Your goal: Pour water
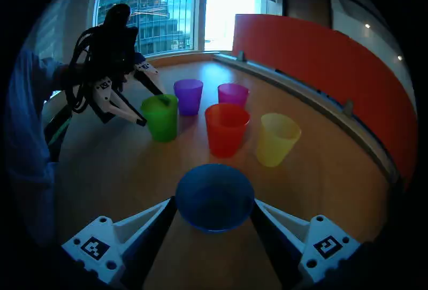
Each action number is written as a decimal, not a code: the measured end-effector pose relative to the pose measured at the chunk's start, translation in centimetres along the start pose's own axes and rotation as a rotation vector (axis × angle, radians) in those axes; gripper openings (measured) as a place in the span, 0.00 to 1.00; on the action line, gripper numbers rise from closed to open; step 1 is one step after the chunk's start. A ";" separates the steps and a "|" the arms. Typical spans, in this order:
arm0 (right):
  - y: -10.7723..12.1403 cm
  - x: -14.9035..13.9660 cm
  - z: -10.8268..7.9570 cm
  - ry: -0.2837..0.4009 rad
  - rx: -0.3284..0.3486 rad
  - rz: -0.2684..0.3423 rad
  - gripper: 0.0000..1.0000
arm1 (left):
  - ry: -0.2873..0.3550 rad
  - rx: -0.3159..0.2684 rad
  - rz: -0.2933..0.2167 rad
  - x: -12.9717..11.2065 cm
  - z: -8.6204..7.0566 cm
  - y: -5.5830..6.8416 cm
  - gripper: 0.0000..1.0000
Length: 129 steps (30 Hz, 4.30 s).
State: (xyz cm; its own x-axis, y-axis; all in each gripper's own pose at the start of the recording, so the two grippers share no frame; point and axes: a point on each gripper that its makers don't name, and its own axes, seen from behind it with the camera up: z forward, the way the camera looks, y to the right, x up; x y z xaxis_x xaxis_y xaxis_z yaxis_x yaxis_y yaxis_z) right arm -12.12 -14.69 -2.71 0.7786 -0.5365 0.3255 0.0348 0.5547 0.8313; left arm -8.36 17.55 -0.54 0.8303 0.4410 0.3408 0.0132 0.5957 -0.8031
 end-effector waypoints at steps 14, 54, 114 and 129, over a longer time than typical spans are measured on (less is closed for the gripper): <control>0.0 -0.1 -0.1 0.005 0.005 0.011 0.99 | -0.006 -0.004 -0.006 0.1 0.9 -0.1 0.86; 0.3 8.8 -4.0 0.223 -0.108 0.041 0.90 | 0.200 0.085 -0.028 7.2 -4.7 -0.8 0.85; -0.2 25.8 -9.6 0.533 -0.178 -0.165 0.90 | 0.469 0.068 0.018 17.2 -8.8 3.1 0.85; 0.1 29.4 -10.1 0.524 -0.243 -0.389 0.90 | 0.465 0.049 0.022 16.9 -8.2 3.8 0.85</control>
State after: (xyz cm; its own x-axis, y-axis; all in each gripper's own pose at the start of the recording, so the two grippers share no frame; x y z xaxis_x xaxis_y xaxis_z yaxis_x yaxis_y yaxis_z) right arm 17.12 -23.99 2.44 0.8786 -0.3816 -0.2871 0.4646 0.5439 0.6988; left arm 10.28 21.80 -1.86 0.9918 0.1131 0.0593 -0.0246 0.6252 -0.7801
